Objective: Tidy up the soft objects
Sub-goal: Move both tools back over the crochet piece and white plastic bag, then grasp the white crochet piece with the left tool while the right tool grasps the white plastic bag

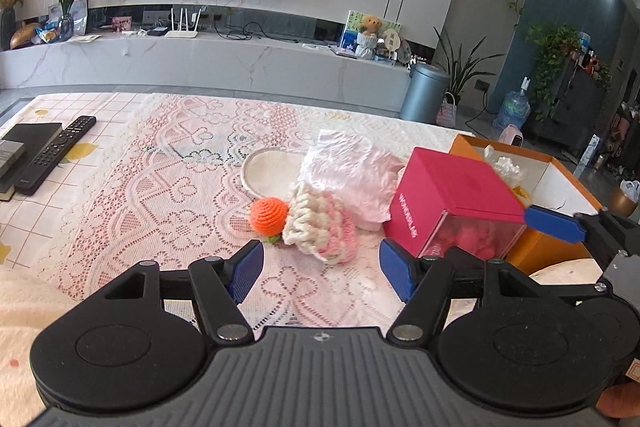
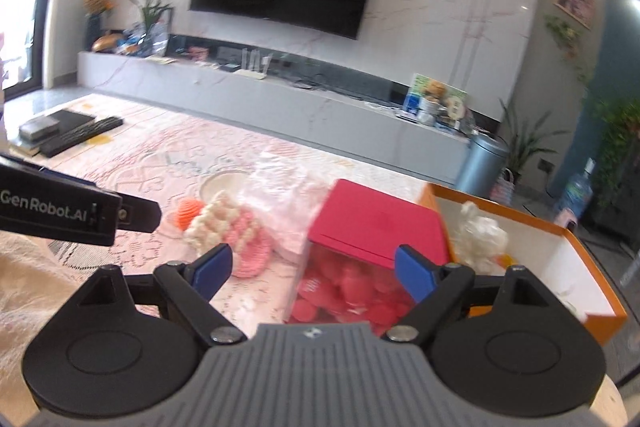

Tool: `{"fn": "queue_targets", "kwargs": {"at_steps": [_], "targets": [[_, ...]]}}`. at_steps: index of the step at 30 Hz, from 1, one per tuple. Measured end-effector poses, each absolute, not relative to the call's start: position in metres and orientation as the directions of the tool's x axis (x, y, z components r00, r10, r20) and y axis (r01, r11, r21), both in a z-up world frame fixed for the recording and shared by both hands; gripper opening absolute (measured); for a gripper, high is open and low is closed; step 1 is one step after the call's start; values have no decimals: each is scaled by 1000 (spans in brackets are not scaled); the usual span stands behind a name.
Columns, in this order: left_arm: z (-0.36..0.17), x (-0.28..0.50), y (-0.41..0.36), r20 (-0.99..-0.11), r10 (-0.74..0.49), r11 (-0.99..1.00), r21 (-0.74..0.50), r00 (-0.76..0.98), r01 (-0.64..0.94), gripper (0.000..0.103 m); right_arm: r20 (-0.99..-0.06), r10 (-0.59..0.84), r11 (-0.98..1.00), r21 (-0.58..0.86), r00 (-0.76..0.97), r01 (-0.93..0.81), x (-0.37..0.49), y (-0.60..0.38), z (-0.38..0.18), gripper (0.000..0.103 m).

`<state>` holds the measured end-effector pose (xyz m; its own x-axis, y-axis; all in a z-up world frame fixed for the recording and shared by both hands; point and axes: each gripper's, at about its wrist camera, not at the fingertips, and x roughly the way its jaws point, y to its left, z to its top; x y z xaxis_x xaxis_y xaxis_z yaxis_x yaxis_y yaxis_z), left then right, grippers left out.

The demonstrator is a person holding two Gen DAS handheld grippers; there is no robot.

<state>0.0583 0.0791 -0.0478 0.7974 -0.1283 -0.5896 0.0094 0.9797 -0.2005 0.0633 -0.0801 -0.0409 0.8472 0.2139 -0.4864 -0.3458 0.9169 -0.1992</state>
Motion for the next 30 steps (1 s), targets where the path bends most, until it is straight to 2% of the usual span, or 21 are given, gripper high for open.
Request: {"fn": "queue_targets", "kwargs": {"at_steps": [2,5,11,16,20,27,29,30], "targets": [[-51,64,86,-601,-139,978,-206,787,16,77,-496,231,902,-212,837,-375,71,-71,-43,78],[-56,74,96,-615,-165,973,-228,771,27,77,-507,263,870,-243,821,-428,84,-61,-43,67],[-68,113,104,-649,-215,963,-264,730,48,75,-539,305,785,-325,785,-528,115,-39,-48,58],[-82,146,103,-666,-281,938,-342,691,52,73,-571,302,735,-371,764,-568,147,-32,-52,55],[-102,171,105,-699,-296,910,-413,651,-30,73,-587,283,715,-398,758,-575,165,-30,-57,54],[-128,196,107,-734,-314,876,-469,602,-115,73,-605,269,716,-395,749,-576,178,-30,-69,54],[-133,199,104,-736,-319,874,-472,597,-116,66,-609,276,718,-383,743,-581,180,-32,-70,52],[-134,199,102,-737,-320,878,-467,595,-107,54,-606,277,716,-388,746,-581,179,-31,-71,52]]}}
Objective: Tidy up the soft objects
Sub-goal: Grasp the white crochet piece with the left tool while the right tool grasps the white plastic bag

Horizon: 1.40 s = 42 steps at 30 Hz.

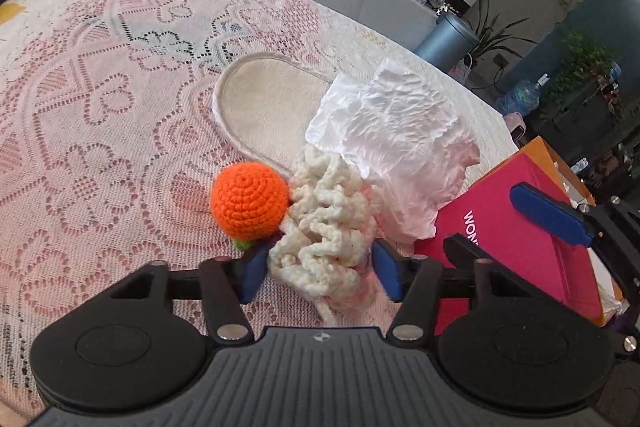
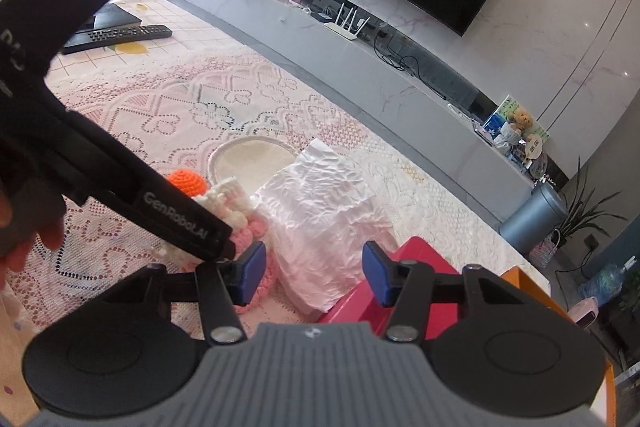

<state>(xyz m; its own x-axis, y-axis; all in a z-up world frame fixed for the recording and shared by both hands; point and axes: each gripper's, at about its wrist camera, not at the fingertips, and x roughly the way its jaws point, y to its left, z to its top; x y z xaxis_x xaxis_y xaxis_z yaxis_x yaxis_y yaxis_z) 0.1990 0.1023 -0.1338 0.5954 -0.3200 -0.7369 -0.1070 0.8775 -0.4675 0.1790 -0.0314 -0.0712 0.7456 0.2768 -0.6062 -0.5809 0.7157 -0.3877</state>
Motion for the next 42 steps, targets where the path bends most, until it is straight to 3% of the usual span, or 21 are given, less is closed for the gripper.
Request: {"fn": "queue_targets", "kwargs": {"at_steps": [4,7,14,15,17,20,27,29,37,38,42], "targets": [[-128,191,98,-728,-294,895,-437,619,-88,37,-603,279,701,-404,747,-588,177,-31,-72,52],[-117,179,97,-707,-281,904,-422,649,-68,33,-607,282,688,-412,743,-598,178,-30,-70,53],[-76,152,112,-602,-240,903,-426,762,-52,32,-683,323,630,-361,655,-687,197,-27,-47,68],[-72,151,116,-586,-228,904,-425,778,-55,32,-708,316,608,-360,631,-708,204,-23,-44,78],[-66,154,121,-571,-189,915,-397,799,-67,32,-744,290,568,-373,602,-734,218,-14,-40,88],[-66,158,129,-572,-135,928,-360,809,-100,32,-788,254,505,-386,561,-772,242,0,-36,90],[-77,158,147,-571,-117,924,-362,813,-122,32,-945,196,530,-122,262,-839,304,38,-67,91],[-80,158,152,-570,-130,915,-385,811,-124,32,-958,151,553,-124,246,-824,313,48,-81,90],[-86,160,155,-571,-173,904,-415,802,-101,32,-982,140,760,24,128,-650,369,47,-106,82],[-86,160,156,-570,-176,902,-419,802,-100,32,-983,138,778,32,120,-628,373,46,-109,78],[-88,161,158,-570,-181,899,-426,801,-100,32,-986,97,811,-1,136,-586,378,43,-113,46]]}}
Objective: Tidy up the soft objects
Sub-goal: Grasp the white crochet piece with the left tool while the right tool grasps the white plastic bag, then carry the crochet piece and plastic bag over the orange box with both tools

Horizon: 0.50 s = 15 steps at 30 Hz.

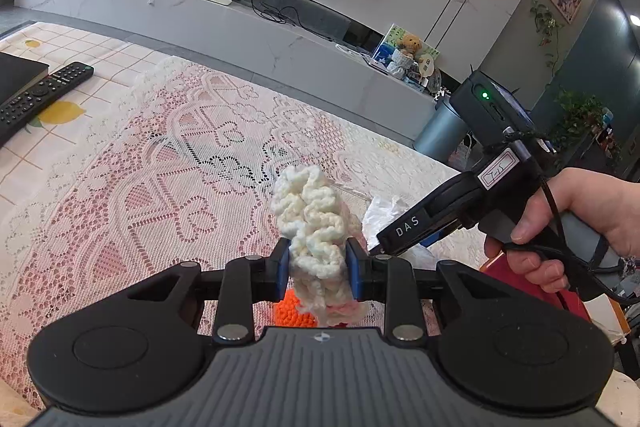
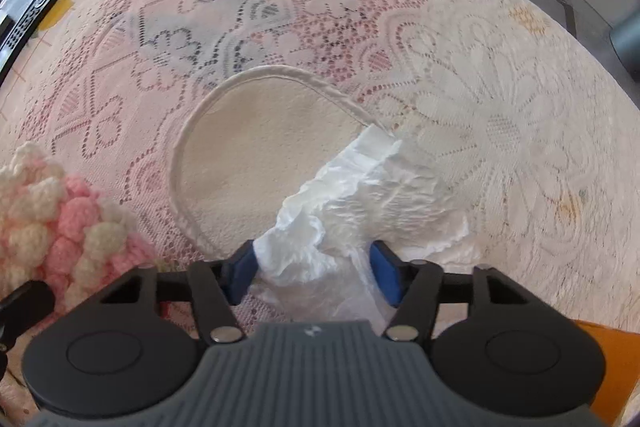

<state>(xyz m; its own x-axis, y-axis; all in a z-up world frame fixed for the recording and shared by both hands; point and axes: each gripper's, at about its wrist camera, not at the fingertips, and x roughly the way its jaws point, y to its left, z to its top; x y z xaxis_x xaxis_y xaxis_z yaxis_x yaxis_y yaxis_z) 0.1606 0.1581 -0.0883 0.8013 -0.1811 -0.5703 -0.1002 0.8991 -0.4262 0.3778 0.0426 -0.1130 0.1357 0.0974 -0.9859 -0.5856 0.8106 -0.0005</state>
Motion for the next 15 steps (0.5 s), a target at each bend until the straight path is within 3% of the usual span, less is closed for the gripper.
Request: {"fn": "queue_targets", "kwargs": {"at_steps": [6,15], "targets": [[-87,161,152,-572,-167,917,-390,803,-87,32,-979,97,818,-24,179,-575,374,33,-105,18],[-85,160,145,-572,-144,938,-340,808,-73,32,-937,171,796,-50,304,-603,335,21,-63,12]]}}
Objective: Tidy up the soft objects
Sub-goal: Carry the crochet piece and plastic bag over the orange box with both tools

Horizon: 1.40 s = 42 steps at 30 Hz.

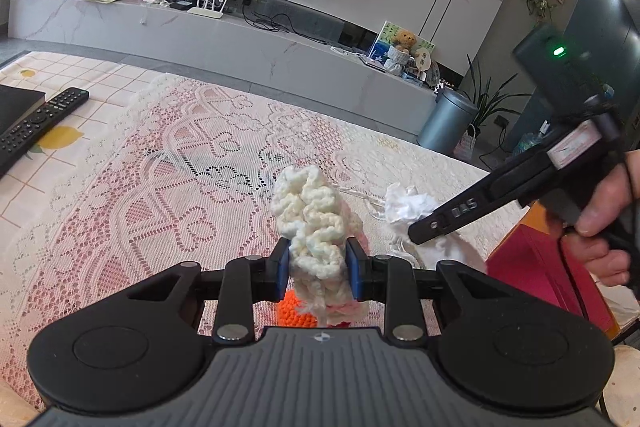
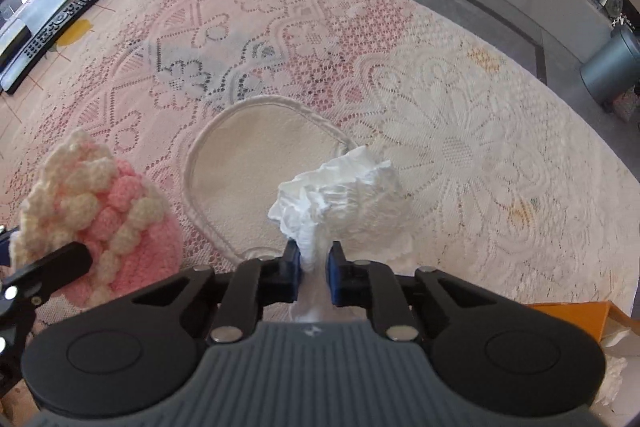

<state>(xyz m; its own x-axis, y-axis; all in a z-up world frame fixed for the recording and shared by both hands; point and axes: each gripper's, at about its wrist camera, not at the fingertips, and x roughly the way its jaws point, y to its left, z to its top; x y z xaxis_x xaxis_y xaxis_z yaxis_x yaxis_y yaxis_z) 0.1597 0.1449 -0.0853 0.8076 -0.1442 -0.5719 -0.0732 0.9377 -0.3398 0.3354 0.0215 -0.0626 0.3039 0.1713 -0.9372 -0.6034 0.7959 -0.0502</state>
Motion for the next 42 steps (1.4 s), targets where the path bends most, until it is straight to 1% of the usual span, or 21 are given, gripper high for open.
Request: {"fn": "queue_targets", "kwargs": {"at_steps": [3,8,16,23,27,32,35,39,42], "targets": [[-83,157,142,-568,-137,942,-328,811,-70,32,-915,213,786,-48,342,-617,319,15,-44,12],[-74,149,139,-553,-121,948,-311,824,-70,32,-873,318,770,11,369,-638,290,1,-6,11],[-33,123,120,-487,-115,956,-293,866,-37,32,-780,476,746,113,407,-656,239,-32,58,11],[7,98,86,-434,-174,951,-307,884,37,32,-706,525,764,144,476,-628,198,-90,102,11],[26,93,51,-404,-226,954,-277,887,117,32,-673,506,798,128,539,-589,177,-132,118,11],[42,95,0,-383,-316,938,-263,868,226,32,-673,432,861,110,601,-496,163,-189,122,11],[48,99,-30,-375,-362,928,-234,854,291,32,-675,386,895,108,629,-434,157,-227,120,11],[50,112,-67,-383,-421,906,-219,822,362,32,-680,315,935,101,663,-341,154,-278,116,11],[47,127,-92,-404,-439,898,-194,803,394,32,-689,265,956,98,674,-275,160,-309,110,11]]}}
